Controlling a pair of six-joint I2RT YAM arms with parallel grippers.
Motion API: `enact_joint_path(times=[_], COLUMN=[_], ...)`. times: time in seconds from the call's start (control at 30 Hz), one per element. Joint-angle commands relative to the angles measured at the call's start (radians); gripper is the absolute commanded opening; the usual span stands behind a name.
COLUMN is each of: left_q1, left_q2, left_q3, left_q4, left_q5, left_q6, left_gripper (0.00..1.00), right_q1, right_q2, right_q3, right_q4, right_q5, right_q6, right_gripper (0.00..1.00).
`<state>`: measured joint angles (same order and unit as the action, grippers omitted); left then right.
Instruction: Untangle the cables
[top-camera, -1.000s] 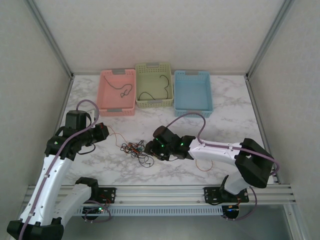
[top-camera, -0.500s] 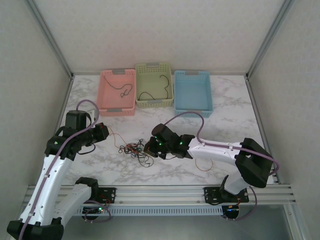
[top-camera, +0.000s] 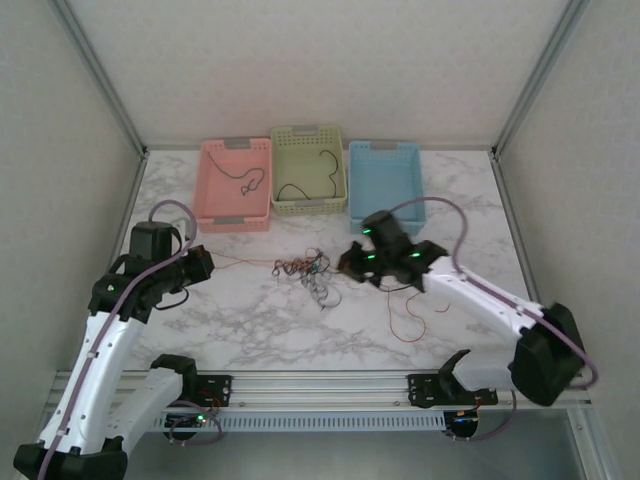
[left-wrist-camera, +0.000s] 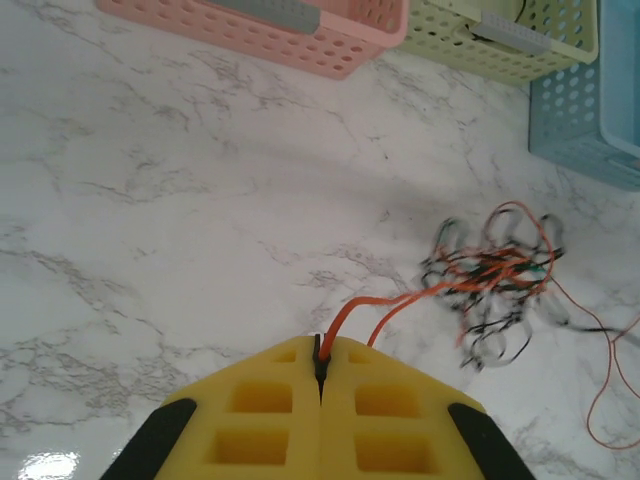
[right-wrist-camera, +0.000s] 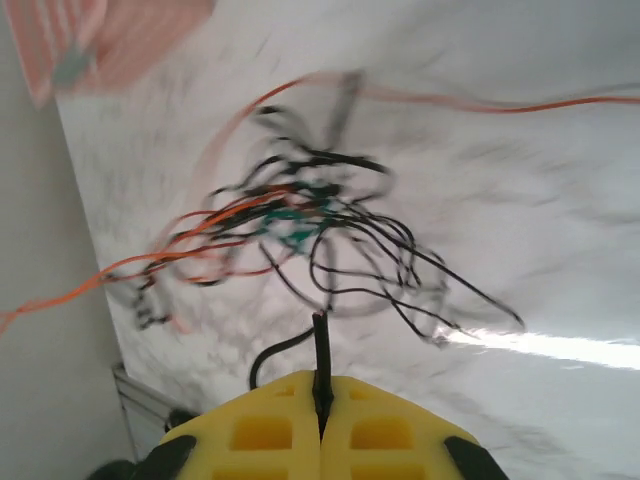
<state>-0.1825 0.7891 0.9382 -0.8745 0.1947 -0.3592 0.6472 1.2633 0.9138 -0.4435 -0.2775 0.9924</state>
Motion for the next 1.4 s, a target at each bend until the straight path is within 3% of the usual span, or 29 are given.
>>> enact_joint_path(times=[0.0, 0.07, 0.17, 0.37, 0.5, 0.73, 1.03, 1.37], left_q1=[0.003, 0.008, 0.019, 0.025, 0.035, 0.040, 0.039, 0.041], left_q2=[-0.042, -0.071, -0.123, -0.176, -0.211, -0.228, -0.218, -0.180], left_q3=[0.012, 0.016, 0.017, 0.026, 0.032, 0.033, 0.027, 0.033], left_q4=[-0.029, -0.036, -0.041, -0.056, -0.067, -0.072, -0.063, -0.068], left_q5=[-0.093, -0.137, -0.195, -0.269, -0.324, -0.354, -0.319, -0.316], left_q6=[-0.001, -0.006, -0.012, -0.018, -0.023, -0.026, -0.020, -0.021], left_gripper=[0.00, 0.00, 0.00, 0.00, 0.00, 0.00, 0.00, 0.00], right_q1=[-0.233, -0.423, -0.609, -0.792, -0.841, -0.884, -0.881, -0.870], right_q2=[-0.105, -0.140, -0.161, -0.148, -0.128, -0.106, -0.130, -0.260], right_q3=[-0.094, -0.126, -0.142, -0.153, -0.162, -0.138, -0.192, -0.088], right_q4=[-0.204, -0.283, -0.360, -0.397, -0.370, -0.348, -0.244, -0.375], right_q5=[-0.089, -0.126, -0.091, 0.058, 0.181, 0.220, -0.037, -0.113], right_q6=[-0.194, -0.270, -0.357, -0.392, -0.362, -0.366, -0.360, -0.392], right_gripper=[0.00, 0.00, 0.00, 0.00, 0.00, 0.00, 0.00, 0.00])
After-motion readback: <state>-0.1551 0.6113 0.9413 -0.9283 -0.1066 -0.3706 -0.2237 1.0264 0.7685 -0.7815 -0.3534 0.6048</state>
